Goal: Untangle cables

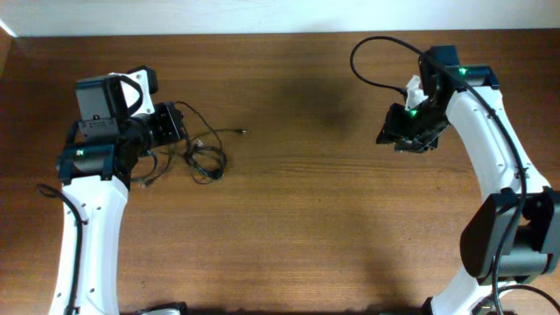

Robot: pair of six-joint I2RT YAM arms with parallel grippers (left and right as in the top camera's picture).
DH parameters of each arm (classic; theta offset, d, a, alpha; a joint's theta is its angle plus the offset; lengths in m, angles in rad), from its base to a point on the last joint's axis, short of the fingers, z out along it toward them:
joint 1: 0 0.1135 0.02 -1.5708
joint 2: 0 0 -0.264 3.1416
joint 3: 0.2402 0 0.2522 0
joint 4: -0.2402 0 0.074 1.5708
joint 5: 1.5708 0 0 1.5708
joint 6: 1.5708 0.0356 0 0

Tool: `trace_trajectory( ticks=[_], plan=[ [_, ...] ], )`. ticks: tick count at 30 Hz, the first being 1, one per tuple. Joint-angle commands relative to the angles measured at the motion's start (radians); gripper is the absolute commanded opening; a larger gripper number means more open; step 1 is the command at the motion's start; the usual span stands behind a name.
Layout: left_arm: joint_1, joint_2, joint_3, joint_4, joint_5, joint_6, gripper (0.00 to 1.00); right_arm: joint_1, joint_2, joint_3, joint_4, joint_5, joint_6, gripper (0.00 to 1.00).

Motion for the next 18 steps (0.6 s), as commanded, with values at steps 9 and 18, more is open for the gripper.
trace_trajectory(
  ticks=[9,18],
  plan=[
    [-0.179,0.042,0.016,0.107,0.51,0.138,0.14,-0.004,0.008,-0.006,0.005,-0.018,-0.017,0.53],
    [-0.389,0.231,0.016,0.085,0.17,0.22,0.42,-0.005,0.008,-0.006,-0.001,-0.018,-0.016,0.54]
  ],
)
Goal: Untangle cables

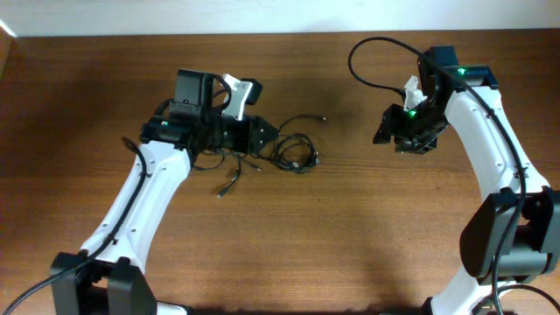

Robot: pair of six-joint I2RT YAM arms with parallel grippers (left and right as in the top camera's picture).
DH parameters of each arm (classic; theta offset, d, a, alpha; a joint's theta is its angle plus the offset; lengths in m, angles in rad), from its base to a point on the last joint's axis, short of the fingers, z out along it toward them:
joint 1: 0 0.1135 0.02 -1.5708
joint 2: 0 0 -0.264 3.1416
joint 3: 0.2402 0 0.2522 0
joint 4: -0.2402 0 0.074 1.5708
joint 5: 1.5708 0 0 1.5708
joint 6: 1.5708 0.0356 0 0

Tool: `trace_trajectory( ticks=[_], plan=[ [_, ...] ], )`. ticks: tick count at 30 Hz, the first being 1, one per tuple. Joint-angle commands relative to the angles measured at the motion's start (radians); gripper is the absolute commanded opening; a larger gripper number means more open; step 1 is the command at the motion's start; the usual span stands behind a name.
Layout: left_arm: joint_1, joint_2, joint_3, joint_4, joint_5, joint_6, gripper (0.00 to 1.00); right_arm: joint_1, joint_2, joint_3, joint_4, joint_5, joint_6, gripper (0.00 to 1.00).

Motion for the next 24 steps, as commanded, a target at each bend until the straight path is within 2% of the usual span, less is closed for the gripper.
trace_trajectory(
  ticks=[1,5,8,11,13,16,19,24],
  plan=[
    [-0.097,0.029,0.008,0.005,-0.233,0.068,0.41,-0.004,0.006,-0.005,0.002,-0.01,-0.003,0.54],
    [-0.172,0.19,0.008,0.028,-0.252,0.069,0.36,-0.004,0.006,-0.005,-0.001,-0.01,-0.004,0.54],
    [-0.179,0.271,0.008,0.014,-0.252,0.08,0.34,-0.004,0.006,-0.005,-0.001,-0.01,-0.004,0.54],
    [-0.188,0.306,0.008,0.005,-0.252,0.238,0.45,-0.004,0.006,-0.005,0.0,-0.01,-0.004,0.54],
    [-0.189,0.321,0.008,0.017,-0.262,0.29,0.5,-0.004,0.006,-0.005,0.001,-0.01,-0.004,0.55],
    [-0.189,0.337,0.008,0.061,-0.349,0.29,0.52,-0.004,0.006,-0.005,0.001,-0.01,-0.004,0.55],
    [-0.19,0.34,0.008,0.119,-0.356,0.29,0.52,-0.004,0.006,-0.005,0.001,-0.01,-0.004,0.56],
    [-0.19,0.42,0.008,0.114,-0.356,0.28,0.48,-0.004,0.006,-0.005,0.001,-0.01,-0.004,0.57]
  ],
)
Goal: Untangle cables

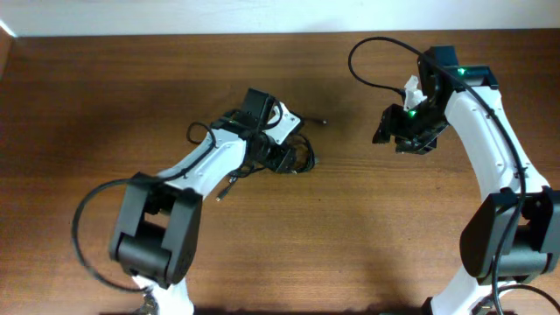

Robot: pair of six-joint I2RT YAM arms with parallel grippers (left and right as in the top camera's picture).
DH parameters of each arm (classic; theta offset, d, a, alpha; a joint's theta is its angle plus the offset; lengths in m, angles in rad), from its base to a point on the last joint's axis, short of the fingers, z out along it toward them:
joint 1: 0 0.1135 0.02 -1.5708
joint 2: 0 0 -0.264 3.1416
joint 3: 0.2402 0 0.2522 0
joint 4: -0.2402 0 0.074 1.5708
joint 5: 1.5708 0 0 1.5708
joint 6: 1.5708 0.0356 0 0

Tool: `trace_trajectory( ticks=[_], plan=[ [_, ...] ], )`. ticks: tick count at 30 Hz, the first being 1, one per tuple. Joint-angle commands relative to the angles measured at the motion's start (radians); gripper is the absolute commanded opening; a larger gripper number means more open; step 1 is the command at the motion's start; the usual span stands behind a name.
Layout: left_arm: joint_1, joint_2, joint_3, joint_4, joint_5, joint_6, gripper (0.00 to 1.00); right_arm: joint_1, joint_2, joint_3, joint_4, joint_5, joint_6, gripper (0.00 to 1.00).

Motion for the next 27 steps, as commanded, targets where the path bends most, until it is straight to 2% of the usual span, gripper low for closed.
trace_trajectory(
  ticks=[1,6,8,10,12,16,21,23,27],
  plan=[
    [-0.005,0.08,0.008,0.0,-0.01,0.004,0.47,-0.004,0.006,-0.005,0.001,-0.01,-0.003,0.57],
    [-0.006,0.108,0.008,0.022,-0.01,0.004,0.49,-0.004,0.006,-0.005,0.002,-0.01,-0.003,0.57],
    [-0.013,0.108,0.007,0.022,-0.01,-0.01,0.47,-0.004,0.006,-0.005,0.001,-0.01,-0.003,0.57],
    [-0.02,0.108,0.007,0.022,-0.01,-0.068,0.43,-0.004,0.006,-0.005,0.001,-0.01,-0.003,0.58],
    [-0.02,0.108,0.026,0.023,0.012,-0.189,0.42,-0.004,0.006,-0.005,0.002,-0.01,-0.003,0.58],
    [-0.02,0.108,0.085,0.022,0.188,-0.192,0.51,-0.004,0.006,-0.005,0.002,-0.01,-0.003,0.58],
    [-0.044,0.108,0.116,0.0,0.218,-0.192,0.52,-0.004,0.006,-0.005,0.002,-0.01,-0.003,0.58],
    [-0.073,0.108,0.116,-0.054,0.179,-0.192,0.47,-0.004,0.006,-0.005,0.002,-0.009,-0.003,0.58],
    [-0.154,0.108,0.116,-0.144,-0.089,-0.192,0.44,-0.004,0.006,-0.005,0.002,-0.01,-0.003,0.59]
  ],
)
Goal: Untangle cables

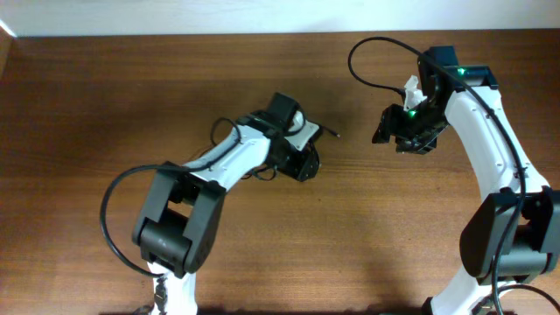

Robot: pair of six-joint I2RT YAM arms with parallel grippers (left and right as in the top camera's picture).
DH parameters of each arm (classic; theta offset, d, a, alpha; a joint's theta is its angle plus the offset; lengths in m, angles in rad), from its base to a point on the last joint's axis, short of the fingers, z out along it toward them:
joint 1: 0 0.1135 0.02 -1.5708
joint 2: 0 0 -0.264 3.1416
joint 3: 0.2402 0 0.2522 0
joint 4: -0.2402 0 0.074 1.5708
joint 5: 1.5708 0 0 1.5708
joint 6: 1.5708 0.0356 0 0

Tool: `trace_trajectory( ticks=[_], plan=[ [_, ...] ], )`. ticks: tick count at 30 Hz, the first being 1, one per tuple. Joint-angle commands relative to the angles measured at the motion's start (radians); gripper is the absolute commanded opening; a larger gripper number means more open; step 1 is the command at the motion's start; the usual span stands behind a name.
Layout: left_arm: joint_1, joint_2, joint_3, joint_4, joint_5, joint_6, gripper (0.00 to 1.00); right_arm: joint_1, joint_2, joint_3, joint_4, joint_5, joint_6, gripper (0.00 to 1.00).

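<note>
Only the overhead view shows this moment. The tangle of thin black cables is mostly hidden under my left wrist. One plug end [332, 133] pokes out to the right and a short loop [262, 173] shows on its left. My left gripper [306, 164] reaches to the table's middle, pressed down and shut on the tangle. My right gripper [388, 134] hangs off to the right, apart from the cables. Its fingers are too dark to read.
The brown wooden table [280, 254] fills the view, with a white wall edge [175, 17] along the back. The right arm's own black lead [372, 61] loops above its wrist.
My left gripper has shifted a little right and toward the front, now covering most of the tangle. The plug end lies slightly further right. The right arm has not moved.
The tangle first lay at the far left by my left gripper. Then the gripper and tangle were near the table's middle. After that the arm stretched further over it, and now the tangle sits under the gripper at centre. The right arm stayed put.
</note>
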Motion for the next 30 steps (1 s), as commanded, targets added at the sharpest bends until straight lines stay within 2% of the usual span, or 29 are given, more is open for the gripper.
trace_trajectory(
  ticks=[1,6,13,17,18,19,20,21,24,26,27,30],
  plan=[
    [-0.06,0.01,0.006,-0.016,-0.193,-0.002,0.44,-0.004,0.006,-0.005,-0.001,-0.009,-0.001,0.58],
    [-0.131,0.028,0.005,0.01,-0.293,0.021,0.45,-0.004,0.006,-0.005,-0.011,-0.009,-0.001,0.58],
    [-0.137,0.036,0.005,0.103,-0.389,0.021,0.47,-0.004,0.006,-0.005,-0.013,-0.01,-0.001,0.59],
    [-0.137,0.065,0.005,0.127,-0.393,0.021,0.41,-0.004,0.006,-0.005,-0.014,-0.009,-0.005,0.58],
    [-0.137,0.065,0.005,0.13,-0.392,0.021,0.35,-0.004,0.006,-0.005,-0.012,-0.009,-0.005,0.58],
    [-0.137,0.065,0.005,0.13,-0.392,0.021,0.21,-0.004,0.006,-0.005,-0.012,-0.009,-0.005,0.58],
    [-0.137,0.064,0.006,0.134,-0.392,0.02,0.04,-0.004,0.006,-0.005,-0.012,-0.009,-0.005,0.58],
    [-0.137,0.064,0.007,0.134,-0.392,0.02,0.0,-0.004,0.006,-0.005,-0.013,-0.009,-0.005,0.58],
    [-0.134,0.058,0.065,0.051,-0.383,0.02,0.0,-0.004,0.006,-0.005,-0.013,-0.009,-0.005,0.58],
    [-0.127,0.042,0.171,-0.101,-0.333,0.02,0.0,-0.004,0.006,-0.005,-0.013,-0.011,-0.014,0.58],
    [-0.114,0.027,0.238,-0.193,-0.267,0.021,0.0,-0.004,0.006,-0.005,-0.014,-0.027,-0.024,0.58],
    [-0.037,-0.027,0.393,-0.335,-0.04,0.075,0.0,-0.004,0.006,-0.005,-0.012,-0.077,-0.058,0.58]
  ],
)
